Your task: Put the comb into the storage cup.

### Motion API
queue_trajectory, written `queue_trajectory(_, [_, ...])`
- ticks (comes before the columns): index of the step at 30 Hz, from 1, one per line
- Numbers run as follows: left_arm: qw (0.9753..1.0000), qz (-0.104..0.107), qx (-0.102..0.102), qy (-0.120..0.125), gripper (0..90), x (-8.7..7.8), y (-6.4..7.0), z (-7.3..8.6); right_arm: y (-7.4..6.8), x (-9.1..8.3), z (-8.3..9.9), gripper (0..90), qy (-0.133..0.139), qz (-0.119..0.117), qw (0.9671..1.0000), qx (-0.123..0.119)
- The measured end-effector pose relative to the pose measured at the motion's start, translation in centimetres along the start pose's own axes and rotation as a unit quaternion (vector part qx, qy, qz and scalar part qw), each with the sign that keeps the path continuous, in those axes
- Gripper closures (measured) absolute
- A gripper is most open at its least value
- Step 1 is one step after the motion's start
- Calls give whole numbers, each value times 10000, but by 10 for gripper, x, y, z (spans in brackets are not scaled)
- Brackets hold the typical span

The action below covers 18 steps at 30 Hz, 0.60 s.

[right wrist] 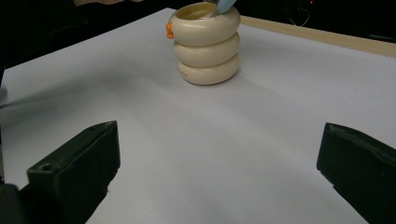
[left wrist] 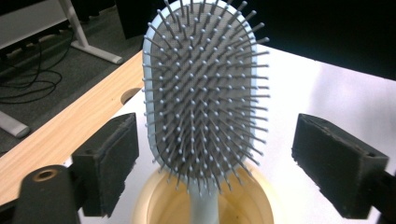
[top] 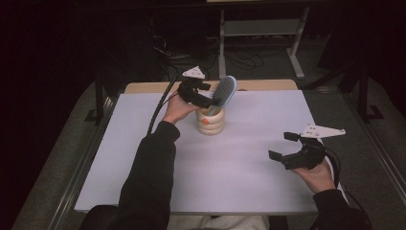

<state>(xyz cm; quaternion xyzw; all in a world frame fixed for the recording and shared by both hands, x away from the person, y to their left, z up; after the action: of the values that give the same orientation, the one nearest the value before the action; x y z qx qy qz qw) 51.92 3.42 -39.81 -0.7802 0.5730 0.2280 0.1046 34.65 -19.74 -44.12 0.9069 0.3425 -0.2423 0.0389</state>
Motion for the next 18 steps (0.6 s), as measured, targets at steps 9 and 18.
queue_trajectory(9, [9999, -114, -99, 81, 0, -15, 3, 1, 0, 0, -1, 0, 8, 5, 10000, -2])
queue_trajectory(18, [9995, -182, -78, 242, 0, -29, 10, 9, 0, 0, -1, 0, 9, 6, 10000, 0])
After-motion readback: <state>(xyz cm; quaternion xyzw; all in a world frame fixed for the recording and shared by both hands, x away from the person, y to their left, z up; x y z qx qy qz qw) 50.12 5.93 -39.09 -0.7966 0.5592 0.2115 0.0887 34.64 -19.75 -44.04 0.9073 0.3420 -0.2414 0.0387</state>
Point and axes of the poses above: each handheld gripper's, and its own axes: x roughly forward along the jaws, z roughly out of its underside, y roughly to its right, the point moved 9 cm from there along x, roughly forward along the jaws, and after that the axes turned 7 degrees about z, right-handed, at the moved point
